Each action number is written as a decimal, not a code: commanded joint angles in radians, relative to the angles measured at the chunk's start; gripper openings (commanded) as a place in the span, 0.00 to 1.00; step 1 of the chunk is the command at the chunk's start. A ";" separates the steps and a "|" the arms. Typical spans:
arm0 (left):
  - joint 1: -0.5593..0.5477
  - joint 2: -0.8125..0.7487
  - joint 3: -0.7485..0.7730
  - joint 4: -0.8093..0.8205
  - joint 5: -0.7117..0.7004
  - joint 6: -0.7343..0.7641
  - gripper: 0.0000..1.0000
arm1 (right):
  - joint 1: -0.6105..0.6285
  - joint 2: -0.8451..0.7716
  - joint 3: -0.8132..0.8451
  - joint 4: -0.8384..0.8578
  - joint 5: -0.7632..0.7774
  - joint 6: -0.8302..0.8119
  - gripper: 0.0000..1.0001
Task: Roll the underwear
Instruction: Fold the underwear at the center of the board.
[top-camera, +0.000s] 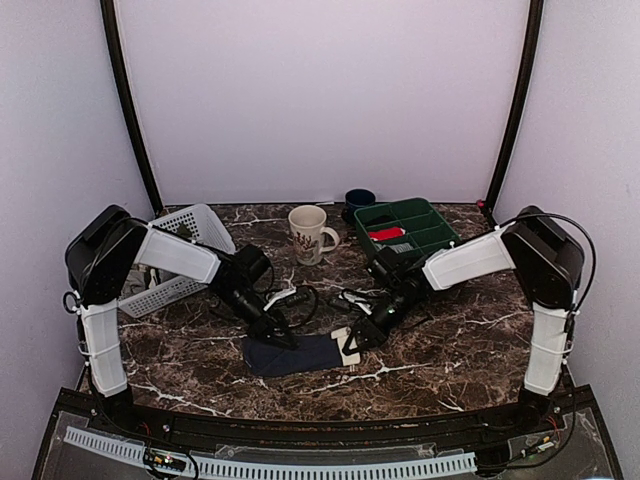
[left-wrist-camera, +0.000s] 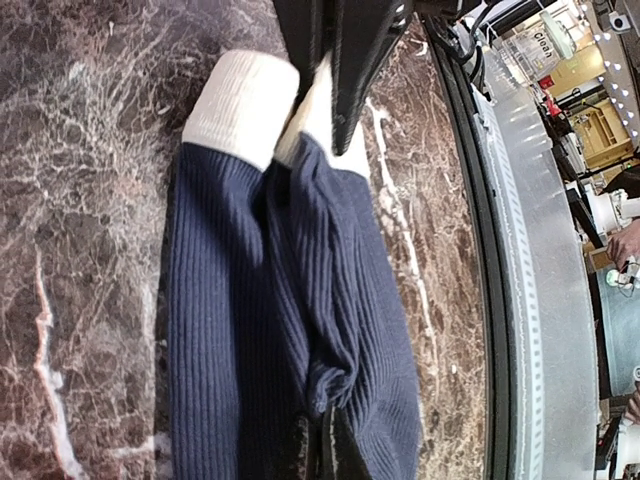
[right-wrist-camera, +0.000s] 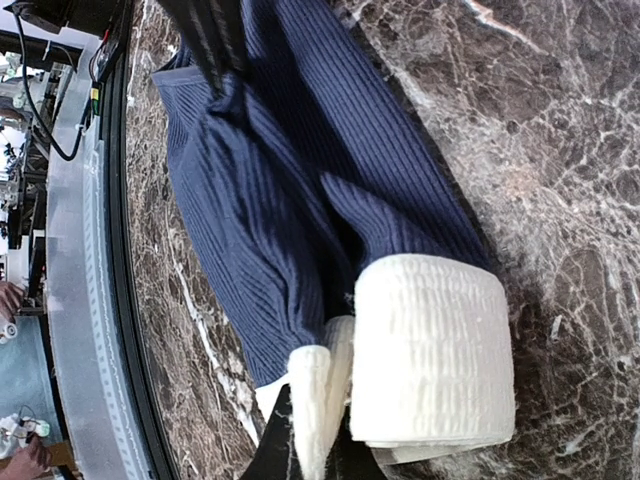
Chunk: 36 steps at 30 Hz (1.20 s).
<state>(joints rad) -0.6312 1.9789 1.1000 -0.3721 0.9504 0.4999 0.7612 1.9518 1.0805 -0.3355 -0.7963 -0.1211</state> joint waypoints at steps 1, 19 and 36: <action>0.007 -0.123 0.023 -0.064 0.028 -0.014 0.00 | -0.008 0.044 0.031 -0.080 0.020 0.037 0.00; 0.093 -0.001 0.058 -0.086 -0.069 -0.025 0.00 | 0.000 0.033 0.111 -0.180 0.041 0.067 0.00; 0.078 0.017 0.067 -0.102 -0.079 -0.012 0.00 | -0.007 0.158 0.345 -0.344 0.003 0.095 0.12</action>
<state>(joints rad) -0.5484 2.0026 1.1587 -0.4408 0.8734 0.4671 0.7658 2.0315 1.4319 -0.6449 -0.7906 -0.0620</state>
